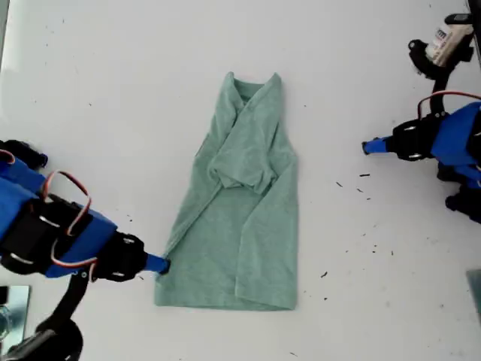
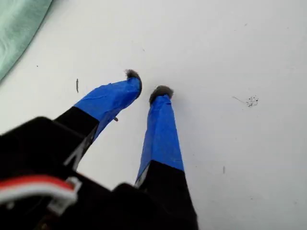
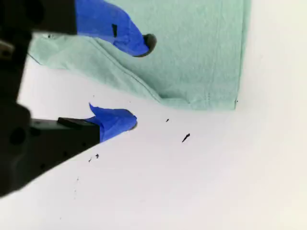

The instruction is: Fold t shirt

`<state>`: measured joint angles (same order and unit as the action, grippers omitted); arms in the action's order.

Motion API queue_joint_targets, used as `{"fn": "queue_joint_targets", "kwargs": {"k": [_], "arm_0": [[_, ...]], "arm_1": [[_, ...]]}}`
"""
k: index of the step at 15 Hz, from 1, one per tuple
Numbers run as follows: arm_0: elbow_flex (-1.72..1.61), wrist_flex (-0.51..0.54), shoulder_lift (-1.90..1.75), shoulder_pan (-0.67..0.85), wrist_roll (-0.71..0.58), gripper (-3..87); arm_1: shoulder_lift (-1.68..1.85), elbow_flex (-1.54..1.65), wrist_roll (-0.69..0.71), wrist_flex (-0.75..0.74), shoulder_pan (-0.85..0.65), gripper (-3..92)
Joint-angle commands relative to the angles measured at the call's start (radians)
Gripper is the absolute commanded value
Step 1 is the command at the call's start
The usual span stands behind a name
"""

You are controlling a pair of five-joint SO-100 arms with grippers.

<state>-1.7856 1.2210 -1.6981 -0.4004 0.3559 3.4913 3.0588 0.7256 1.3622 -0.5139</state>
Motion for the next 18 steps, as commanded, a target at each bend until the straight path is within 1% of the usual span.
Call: {"fn": "queue_joint_targets", "kwargs": {"k": [1, 3, 4, 5, 6, 8, 9, 10, 12, 14, 15, 17, 18], "arm_0": [[0.006, -0.094, 0.092, 0.015, -0.023, 20.4], [-0.011, -0.170, 0.196, 0.008, -0.021, 20.7], [-0.018, -0.201, 0.229, 0.011, -0.026, 13.3], [-0.018, -0.196, 0.213, 0.015, -0.018, -0.3], [-0.017, -0.172, 0.144, 0.023, -0.018, -0.3], [0.029, -0.031, -0.038, 0.052, -0.005, -0.3], [0.066, 0.020, -0.118, 0.064, -0.002, -0.3], [0.097, 0.046, -0.164, 0.087, -0.012, -0.3], [0.153, 0.063, -0.184, 0.143, -0.052, -0.3], [0.278, 0.038, -0.084, 0.204, -0.146, -0.3], [0.419, 0.040, 0.034, 0.224, -0.206, -0.3], [0.884, 0.094, 0.408, 0.245, -0.345, -0.3], [0.939, 0.025, 0.509, 0.249, -0.400, -0.3]], "arm_1": [[0.014, 0.046, 0.015, -0.018, -0.011, 7.3], [0.014, 0.046, 0.015, -0.018, -0.011, 7.3], [0.014, 0.046, 0.015, -0.018, -0.011, 7.3], [0.014, 0.046, 0.015, -0.018, -0.011, 7.3], [0.014, 0.046, 0.015, -0.018, -0.011, 7.3], [0.014, 0.046, 0.015, -0.018, -0.012, 7.3], [0.014, 0.046, 0.015, -0.018, -0.012, 7.3], [0.014, 0.046, 0.015, -0.018, -0.012, 7.3], [0.014, 0.046, 0.015, -0.018, -0.012, 7.3], [0.014, 0.046, 0.015, -0.018, -0.012, 7.3], [0.014, 0.046, 0.015, -0.018, -0.012, 7.3], [0.014, 0.046, 0.015, -0.018, -0.012, 7.3], [0.014, 0.046, 0.015, -0.018, -0.012, 7.3]]}}
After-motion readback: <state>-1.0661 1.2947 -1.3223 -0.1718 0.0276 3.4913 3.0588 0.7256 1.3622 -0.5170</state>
